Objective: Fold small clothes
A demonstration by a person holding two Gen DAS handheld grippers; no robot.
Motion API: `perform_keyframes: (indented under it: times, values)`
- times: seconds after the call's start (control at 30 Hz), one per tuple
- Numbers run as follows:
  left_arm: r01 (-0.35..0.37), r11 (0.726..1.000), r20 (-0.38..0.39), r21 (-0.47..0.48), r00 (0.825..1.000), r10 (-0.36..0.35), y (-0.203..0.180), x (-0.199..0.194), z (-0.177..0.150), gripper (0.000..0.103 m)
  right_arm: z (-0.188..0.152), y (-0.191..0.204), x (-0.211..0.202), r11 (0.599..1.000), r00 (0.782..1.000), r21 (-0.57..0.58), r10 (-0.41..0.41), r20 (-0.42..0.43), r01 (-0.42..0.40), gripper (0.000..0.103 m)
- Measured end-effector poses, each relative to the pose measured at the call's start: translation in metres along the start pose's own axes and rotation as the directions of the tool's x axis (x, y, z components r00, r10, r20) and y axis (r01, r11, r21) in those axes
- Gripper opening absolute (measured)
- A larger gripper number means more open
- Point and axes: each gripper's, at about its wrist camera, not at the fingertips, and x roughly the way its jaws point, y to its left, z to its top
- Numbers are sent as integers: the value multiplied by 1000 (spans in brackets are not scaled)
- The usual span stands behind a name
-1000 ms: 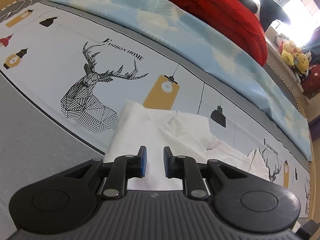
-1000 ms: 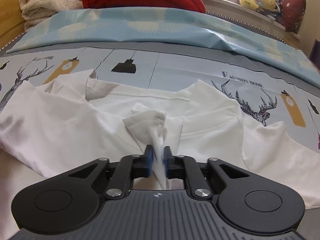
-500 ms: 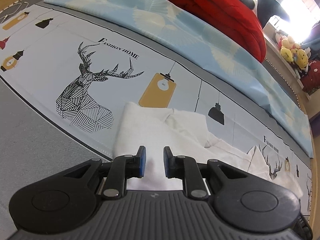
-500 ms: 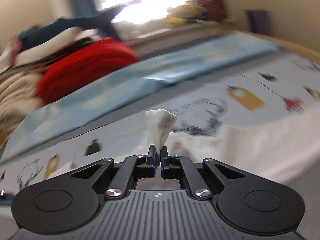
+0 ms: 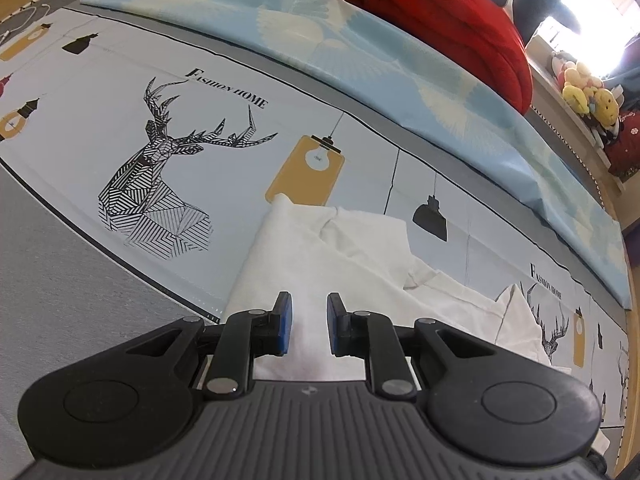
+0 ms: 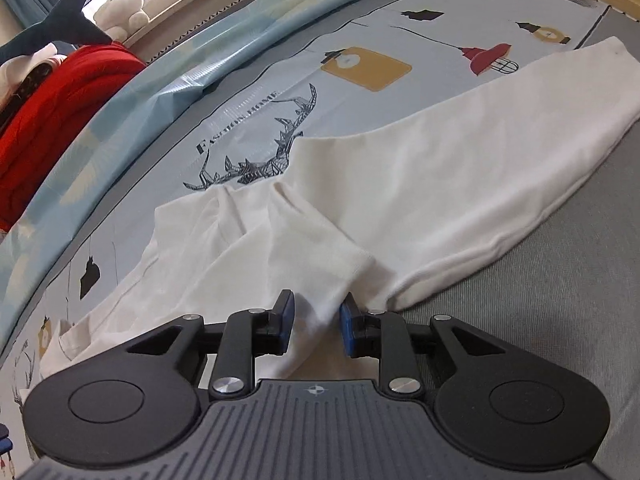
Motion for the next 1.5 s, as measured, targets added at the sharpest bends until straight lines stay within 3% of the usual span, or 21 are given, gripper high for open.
perform_keyframes:
  times: [0.07,0.17,0.33,0.47,0.53,0.6,0.67,0.73,0.8,0.9,0.93,0.97,1.0,1.07,1.13,1.2,1.33,1.5]
  values:
    - [0,1000,1,1,1000,0,-1,0,0,19,3,-2,1,1000,1000,14,7,-3,-7,26]
    - [-1,1000,3,-4,1000,1,0,0,1,19,7,0,-4,1000,999,-6,27,31,-26,3]
    - [2,1000,5,-7,1000,-2,1,-2,2,19,7,18,-35,994,973,-96,79,217,-60,3]
    - [5,1000,4,-5,1000,-5,1,-3,3,19,9,11,-20,997,989,-44,-61,138,68,6]
    - [4,1000,6,-9,1000,-4,3,-3,3,19,7,8,-21,985,972,-34,-164,167,172,16]
    - [2,1000,7,-14,1000,-2,3,-4,4,19,7,14,-34,963,930,-66,-234,283,262,19]
    - [4,1000,7,-15,1000,-4,4,-4,5,19,9,20,-47,961,903,-92,-208,375,260,19]
    - [5,1000,6,-12,1000,-5,3,-4,4,19,9,26,-57,967,892,-127,-147,428,220,19]
    - [5,1000,5,-12,1000,-5,3,-4,4,19,9,29,-57,976,913,-167,-62,403,140,24]
    - [9,1000,1,-18,1000,-9,6,-3,5,19,9,27,-24,987,989,-158,55,141,-33,32]
    - [10,1000,-1,-20,1000,-10,7,-3,5,19,7,24,-8,989,998,-138,52,20,-48,32]
    - [13,1000,-6,-23,1000,-13,10,-2,6,19,2,22,8,989,997,-146,-1,-77,-10,32]
    - [16,999,-9,-29,1000,-16,14,-2,8,21,-3,20,15,985,993,-167,-50,-103,32,24]
    - [16,998,-10,-62,1000,-16,28,-1,14,22,-1,24,8,980,996,-187,-80,-44,71,20]
    - [1,995,-5,-100,1000,-1,47,0,22,22,3,29,-7,971,991,-199,-122,60,132,26]
    - [-17,993,-12,-118,1000,16,63,5,27,23,11,30,-20,973,986,-190,-108,126,130,30]
    - [-17,989,-57,-144,998,9,86,26,31,24,18,29,-22,975,991,-200,-71,117,94,31]
    - [71,987,-51,-146,996,-79,86,44,33,38,21,25,-14,983,996,-165,-69,55,77,31]
